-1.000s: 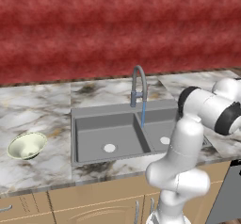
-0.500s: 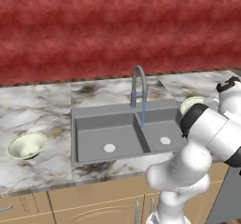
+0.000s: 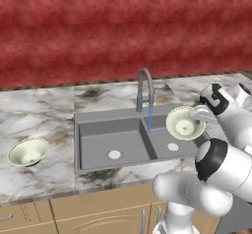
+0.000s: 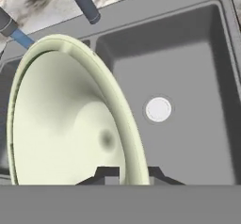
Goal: Rinse each bowl for a few seconds and place them down in the sink or on the counter.
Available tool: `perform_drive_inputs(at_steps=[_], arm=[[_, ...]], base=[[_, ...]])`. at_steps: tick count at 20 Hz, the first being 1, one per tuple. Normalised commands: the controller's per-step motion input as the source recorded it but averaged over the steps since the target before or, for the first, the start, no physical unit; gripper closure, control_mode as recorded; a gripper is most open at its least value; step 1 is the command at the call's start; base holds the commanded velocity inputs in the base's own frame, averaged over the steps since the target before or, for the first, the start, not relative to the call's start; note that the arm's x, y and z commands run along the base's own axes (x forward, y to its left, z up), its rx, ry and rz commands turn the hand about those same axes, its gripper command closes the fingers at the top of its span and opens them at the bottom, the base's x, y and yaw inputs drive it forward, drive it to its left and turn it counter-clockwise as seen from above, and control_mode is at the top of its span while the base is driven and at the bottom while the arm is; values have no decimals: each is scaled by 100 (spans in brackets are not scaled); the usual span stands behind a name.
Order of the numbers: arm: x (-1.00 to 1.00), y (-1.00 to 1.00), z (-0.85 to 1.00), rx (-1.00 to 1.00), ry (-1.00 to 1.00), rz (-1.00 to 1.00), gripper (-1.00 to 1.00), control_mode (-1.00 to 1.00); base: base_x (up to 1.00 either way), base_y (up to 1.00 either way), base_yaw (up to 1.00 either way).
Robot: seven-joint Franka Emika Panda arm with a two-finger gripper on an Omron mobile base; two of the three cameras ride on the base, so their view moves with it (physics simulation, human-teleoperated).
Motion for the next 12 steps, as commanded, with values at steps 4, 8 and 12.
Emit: perform_drive_inputs(at_steps=[4, 8, 12], arm=[[20, 60, 0, 0, 0, 22, 100, -100], [40, 44, 0, 0, 0, 16, 100, -100], [48, 13, 0, 0, 0, 10, 100, -100]], base=[[0, 0, 0], [0, 0, 0], [0, 0, 0]])
